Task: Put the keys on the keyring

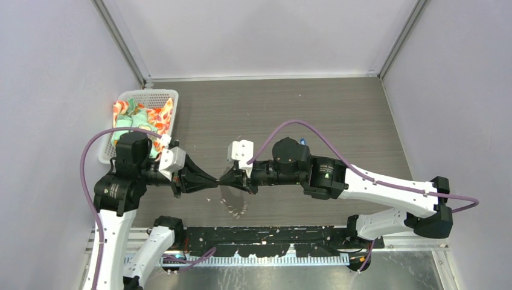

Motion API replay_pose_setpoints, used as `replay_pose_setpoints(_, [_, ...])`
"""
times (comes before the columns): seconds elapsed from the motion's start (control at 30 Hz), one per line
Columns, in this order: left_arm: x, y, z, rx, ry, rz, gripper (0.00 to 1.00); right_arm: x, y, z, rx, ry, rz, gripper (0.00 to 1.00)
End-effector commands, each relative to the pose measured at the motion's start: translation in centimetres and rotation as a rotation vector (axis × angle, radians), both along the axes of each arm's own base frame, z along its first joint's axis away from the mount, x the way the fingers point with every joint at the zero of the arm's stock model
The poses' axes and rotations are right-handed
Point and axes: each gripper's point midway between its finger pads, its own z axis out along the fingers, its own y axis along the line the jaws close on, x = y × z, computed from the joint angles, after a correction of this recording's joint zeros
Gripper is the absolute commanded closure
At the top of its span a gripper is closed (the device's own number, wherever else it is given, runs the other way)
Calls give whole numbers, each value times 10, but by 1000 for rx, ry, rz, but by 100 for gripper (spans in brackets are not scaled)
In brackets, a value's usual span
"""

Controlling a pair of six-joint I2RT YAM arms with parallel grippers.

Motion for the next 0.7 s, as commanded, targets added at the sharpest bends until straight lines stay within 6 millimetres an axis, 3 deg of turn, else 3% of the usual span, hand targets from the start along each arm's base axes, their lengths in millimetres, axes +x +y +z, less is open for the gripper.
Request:
replay_pose_setpoints(0.0, [1,0,4,-7,-55,-5,94,-3,3,49,129,-39,10,99])
replay_pose_setpoints(0.07, [3,0,1,0,-69,4,99,-3,3,50,132,-36,13,99])
replay_pose_setpoints(0.4, [28,6,-10,48,-162,125,100,-12,0,50,128,-17,43,95])
replay_pose_setpoints(0.67, [33,4,-3,16,-173,158,100,-10,-3,45,120,-2,25,96])
